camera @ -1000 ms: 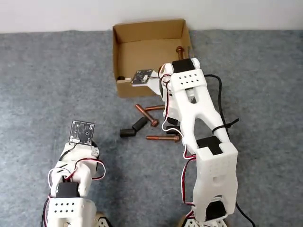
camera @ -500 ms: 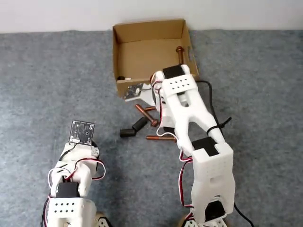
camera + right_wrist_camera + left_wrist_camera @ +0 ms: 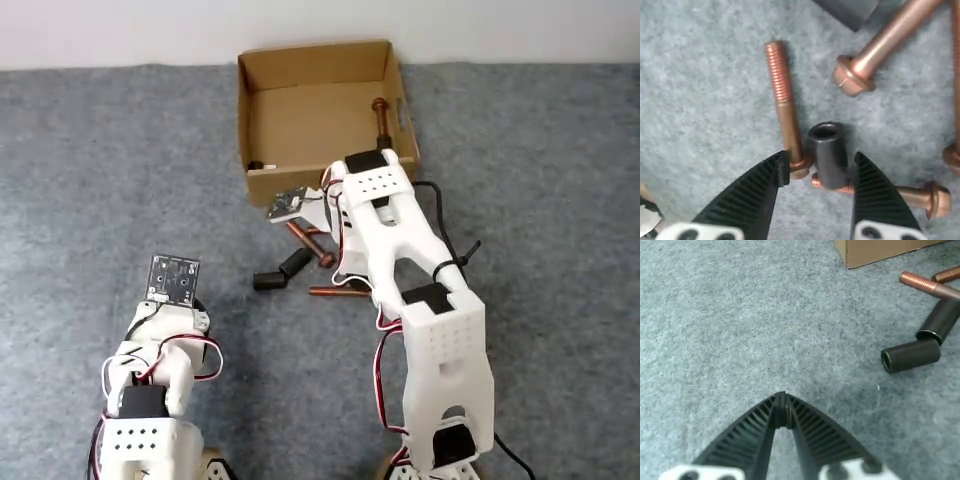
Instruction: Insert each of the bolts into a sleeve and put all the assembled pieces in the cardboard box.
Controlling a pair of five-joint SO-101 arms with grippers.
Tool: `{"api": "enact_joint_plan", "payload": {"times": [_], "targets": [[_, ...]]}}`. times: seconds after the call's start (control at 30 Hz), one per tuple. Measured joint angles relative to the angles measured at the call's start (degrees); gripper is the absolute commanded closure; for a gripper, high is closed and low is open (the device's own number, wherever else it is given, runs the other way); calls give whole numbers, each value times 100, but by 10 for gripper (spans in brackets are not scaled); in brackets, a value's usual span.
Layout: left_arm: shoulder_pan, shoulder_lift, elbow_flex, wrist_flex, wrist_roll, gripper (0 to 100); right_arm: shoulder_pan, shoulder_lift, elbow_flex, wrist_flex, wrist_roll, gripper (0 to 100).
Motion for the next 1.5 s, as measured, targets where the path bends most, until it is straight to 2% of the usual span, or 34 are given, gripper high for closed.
{"api": "enact_joint_plan", "payload": {"times": [0.27,0.67,0.83,1.03,1.3,1.5], "targets": [[0,0,0,0,0,995,114,158,-26,-413,9,863],[0,0,0,0,0,995,211,527,-264,-563,9,868],[0,0,0,0,0,995,237,642,-475,-519,9,996],[0,0,0,0,0,995,273,677,-695,-369,0,989],[0,0,0,0,0,995,273,422,-1547,527,-484,989],[0,0,0,0,0,995,378,-378,-1776,598,-1301,989]]}}
